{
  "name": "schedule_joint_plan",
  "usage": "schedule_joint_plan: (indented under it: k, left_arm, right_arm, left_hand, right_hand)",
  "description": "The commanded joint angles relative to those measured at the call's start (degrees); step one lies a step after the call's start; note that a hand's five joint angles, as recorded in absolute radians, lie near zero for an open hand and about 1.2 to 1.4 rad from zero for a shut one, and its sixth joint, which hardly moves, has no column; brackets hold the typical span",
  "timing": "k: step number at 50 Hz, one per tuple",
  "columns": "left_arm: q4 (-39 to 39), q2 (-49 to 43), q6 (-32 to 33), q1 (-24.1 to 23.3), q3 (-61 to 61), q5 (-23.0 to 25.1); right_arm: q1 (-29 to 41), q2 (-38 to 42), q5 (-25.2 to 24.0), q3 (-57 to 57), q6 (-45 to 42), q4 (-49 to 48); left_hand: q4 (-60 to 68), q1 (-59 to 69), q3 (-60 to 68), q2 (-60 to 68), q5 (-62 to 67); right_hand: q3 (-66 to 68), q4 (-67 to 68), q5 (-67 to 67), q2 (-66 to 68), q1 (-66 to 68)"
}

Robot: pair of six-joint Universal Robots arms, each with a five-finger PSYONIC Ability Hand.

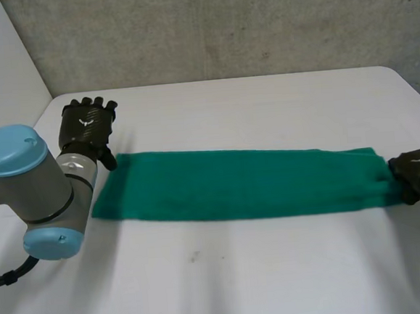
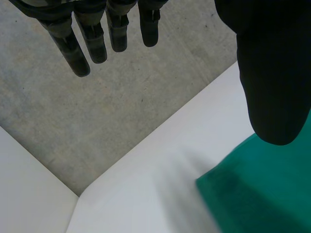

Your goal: Fold the towel.

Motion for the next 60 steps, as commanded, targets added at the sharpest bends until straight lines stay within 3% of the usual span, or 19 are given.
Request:
schedule_joint_plan:
  k: [1,11,16,19,22,27,32,39,41,42,43,46,47,52,55,60]
  left_arm:
    - [-0.1,1.5,0.0,0.3,-1.6,0.0]
    - [-0.1,3.7,-0.1,0.7,-5.1,0.0]
    - [-0.1,4.0,-0.1,0.5,-5.9,0.0]
    - [-0.2,5.2,-0.2,0.6,-6.5,0.0]
    - [-0.3,6.3,-0.5,0.7,-7.1,0.0]
    - [-0.5,6.9,-0.9,0.8,-7.7,0.0]
    - [-1.2,7.9,-1.6,0.8,-8.2,-0.1]
    - [-2.2,7.9,-2.7,0.6,-8.5,0.0]
    - [-2.4,7.9,-3.0,0.3,-8.6,0.0]
    - [-2.4,7.9,-3.1,0.2,-8.6,0.0]
    - [-2.4,7.9,-3.2,0.1,-8.7,0.0]
    - [-2.4,7.9,-3.3,-0.1,-8.8,0.0]
    - [-2.3,7.9,-3.3,-0.2,-8.7,0.0]
    - [-2.0,7.6,-3.3,-2.0,-7.5,0.2]
    - [-1.9,7.1,-3.4,-3.7,-6.3,0.2]
    - [-1.8,5.8,-3.9,-7.3,-3.9,0.0]
  right_arm:
    - [-6.4,-3.5,1.1,-2.2,-3.2,-1.3]
    - [-8.9,-5.3,3.1,-8.1,-18.7,-1.1]
    - [-0.8,-5.3,3.2,-12.8,-18.5,-1.0]
    - [11.5,-5.2,2.6,-19.0,-17.2,-0.8]
    - [17.9,-4.7,1.3,-21.0,-17.1,-0.8]
    - [33.2,1.2,-6.4,-26.0,-17.1,-1.6]
    - [41.2,7.8,-12.0,-30.1,-17.0,-1.6]
    - [48.1,19.8,-13.2,-34.6,-17.8,-1.1]
    - [48.8,21.4,-12.7,-35.1,-17.9,-1.1]
    - [49.1,21.7,-12.2,-35.4,-17.7,-1.2]
    - [48.8,21.6,-11.0,-35.5,-17.1,-1.3]
    - [48.2,20.2,-7.7,-35.5,-15.9,-1.5]
    - [48.1,18.4,-4.5,-35.5,-13.9,-1.4]
    - [43.4,10.8,2.1,-32.3,-1.3,-0.5]
    - [39.3,6.1,1.9,-26.6,7.8,1.4]
    - [33.7,1.3,0.8,-18.0,15.8,4.6]
  left_hand:
    - [-1.7,-1.0,-2.3,-1.8,-2.7]
    - [-1.7,-1.0,-2.3,-1.8,-2.7]
    - [-1.7,-1.0,-2.3,-1.8,-2.7]
    - [-1.7,-1.0,-2.3,-1.8,-2.7]
    - [-1.7,-1.0,-2.3,-1.8,-2.7]
    - [-1.7,-1.0,-2.3,-1.8,-2.7]
    - [-1.7,-1.0,-2.3,-1.8,-2.7]
    - [-1.7,-1.0,-2.3,-1.8,-2.7]
    - [-1.7,-1.0,-2.3,-1.8,-2.7]
    - [-1.7,-1.0,-2.3,-1.8,-2.7]
    - [-1.7,-1.0,-2.3,-1.8,-2.7]
    - [-1.7,-1.0,-2.3,-1.8,-2.7]
    - [-1.7,-1.0,-2.3,-1.8,-2.7]
    - [-1.7,-1.0,-2.3,-1.8,-2.7]
    - [-1.7,-1.0,-2.3,-1.8,-2.7]
    - [-1.7,-1.0,-2.3,-1.8,-2.7]
  right_hand:
    - [14.3,14.0,16.7,13.7,25.9]
    - [14.3,14.0,16.7,13.7,25.9]
    - [14.3,14.0,16.7,13.7,25.9]
    - [14.3,14.0,16.7,13.7,25.9]
    - [14.3,14.0,16.7,13.7,25.9]
    - [14.3,14.0,16.7,13.7,25.9]
    - [14.3,14.0,16.7,13.7,25.9]
    - [14.3,14.0,16.7,13.7,25.9]
    - [6.4,6.1,8.8,5.8,17.9]
    - [-8.2,-8.5,-5.8,-8.8,3.4]
    - [-33.7,-33.9,-31.2,-34.2,-22.1]
    - [-52.2,-52.5,-49.8,-52.8,-40.6]
    - [-55.7,-56.0,-53.3,-56.3,-44.1]
    - [-55.7,-56.0,-53.3,-56.3,-44.1]
    - [-55.7,-56.0,-53.3,-56.3,-44.1]
    - [-55.7,-56.0,-53.3,-56.3,-44.1]
